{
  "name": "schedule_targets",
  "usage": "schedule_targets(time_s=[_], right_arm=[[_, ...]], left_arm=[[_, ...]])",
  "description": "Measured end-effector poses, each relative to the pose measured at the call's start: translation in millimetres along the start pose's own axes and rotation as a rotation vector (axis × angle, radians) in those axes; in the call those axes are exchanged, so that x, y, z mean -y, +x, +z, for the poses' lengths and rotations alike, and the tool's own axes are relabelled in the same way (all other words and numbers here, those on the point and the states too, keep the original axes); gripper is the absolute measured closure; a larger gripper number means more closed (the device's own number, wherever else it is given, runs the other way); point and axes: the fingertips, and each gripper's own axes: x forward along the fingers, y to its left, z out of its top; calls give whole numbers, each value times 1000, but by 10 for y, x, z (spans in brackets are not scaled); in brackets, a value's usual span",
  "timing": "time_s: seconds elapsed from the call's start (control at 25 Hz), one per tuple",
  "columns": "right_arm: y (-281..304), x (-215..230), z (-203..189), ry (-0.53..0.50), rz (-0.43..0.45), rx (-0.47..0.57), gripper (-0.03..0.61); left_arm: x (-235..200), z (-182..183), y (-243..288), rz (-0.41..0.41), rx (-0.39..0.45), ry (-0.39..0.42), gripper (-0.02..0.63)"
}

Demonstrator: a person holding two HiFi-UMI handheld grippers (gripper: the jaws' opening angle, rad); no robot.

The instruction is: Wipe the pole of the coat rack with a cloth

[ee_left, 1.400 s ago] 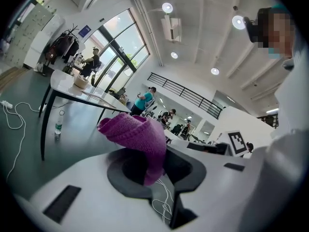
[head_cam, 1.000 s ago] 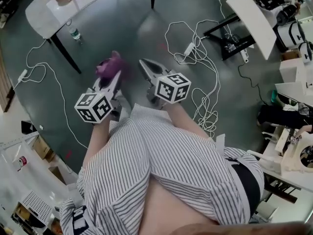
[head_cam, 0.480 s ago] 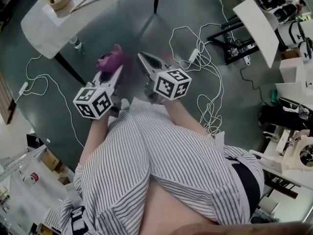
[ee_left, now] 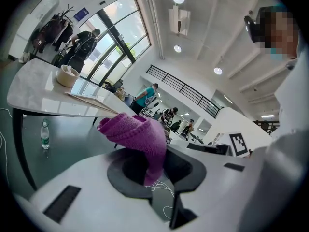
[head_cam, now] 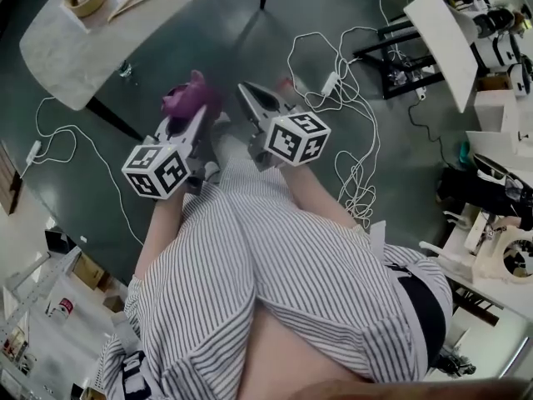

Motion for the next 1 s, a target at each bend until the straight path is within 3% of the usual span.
schedule_targets(time_s=[0.28, 0.76, 1.0], right_arm=[[652, 443, 317, 19, 10, -22, 563], [1746, 1388, 1413, 0, 58, -55, 563], [2192, 1672, 1778, -17, 113, -82, 561]], left_arm=[[-404, 373, 568, 24, -9, 17, 531], [-938, 1361, 1967, 54, 16, 14, 531], [-1136, 1841, 2516, 73, 59, 23, 531]])
